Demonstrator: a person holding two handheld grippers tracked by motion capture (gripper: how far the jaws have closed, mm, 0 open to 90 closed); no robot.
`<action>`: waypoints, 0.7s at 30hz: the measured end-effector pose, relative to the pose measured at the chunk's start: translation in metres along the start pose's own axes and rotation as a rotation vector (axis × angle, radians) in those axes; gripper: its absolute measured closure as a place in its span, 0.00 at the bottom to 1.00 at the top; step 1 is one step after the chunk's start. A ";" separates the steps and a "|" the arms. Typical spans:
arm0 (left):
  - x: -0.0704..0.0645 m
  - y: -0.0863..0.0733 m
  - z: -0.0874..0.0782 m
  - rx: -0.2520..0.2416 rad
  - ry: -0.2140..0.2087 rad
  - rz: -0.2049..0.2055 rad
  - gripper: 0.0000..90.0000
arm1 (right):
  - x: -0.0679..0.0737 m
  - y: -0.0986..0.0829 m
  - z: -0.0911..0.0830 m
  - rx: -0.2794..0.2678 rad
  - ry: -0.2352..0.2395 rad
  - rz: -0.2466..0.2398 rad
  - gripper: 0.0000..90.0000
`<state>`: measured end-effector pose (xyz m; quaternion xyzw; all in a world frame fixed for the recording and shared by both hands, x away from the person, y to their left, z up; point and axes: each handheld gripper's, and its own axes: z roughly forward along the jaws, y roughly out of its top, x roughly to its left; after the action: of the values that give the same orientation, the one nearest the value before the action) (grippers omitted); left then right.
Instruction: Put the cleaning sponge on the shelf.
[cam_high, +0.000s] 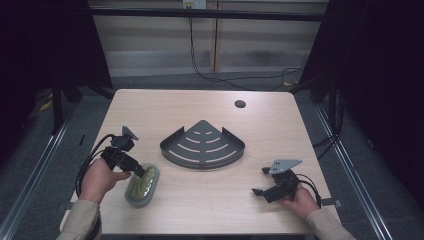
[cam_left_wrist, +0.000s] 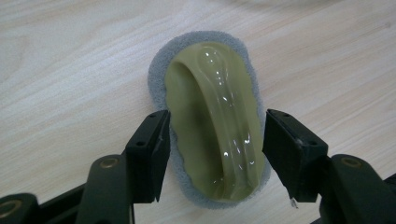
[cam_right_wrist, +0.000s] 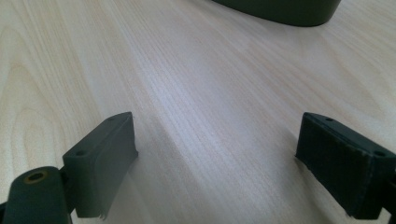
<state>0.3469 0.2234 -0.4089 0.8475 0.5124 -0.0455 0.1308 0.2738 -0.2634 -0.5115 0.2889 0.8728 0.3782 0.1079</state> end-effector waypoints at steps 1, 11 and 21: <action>0.000 0.000 0.001 0.004 -0.003 -0.003 0.47 | 0.000 0.000 0.000 0.000 0.000 0.000 0.13; 0.000 -0.003 0.010 0.012 -0.010 -0.017 0.52 | 0.000 0.000 0.000 0.000 0.000 0.001 0.13; -0.005 0.000 0.019 0.020 -0.022 0.013 0.74 | 0.000 0.000 0.000 0.000 0.000 0.001 0.13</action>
<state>0.3454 0.2143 -0.4264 0.8515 0.5050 -0.0591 0.1282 0.2737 -0.2633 -0.5115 0.2892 0.8727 0.3782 0.1079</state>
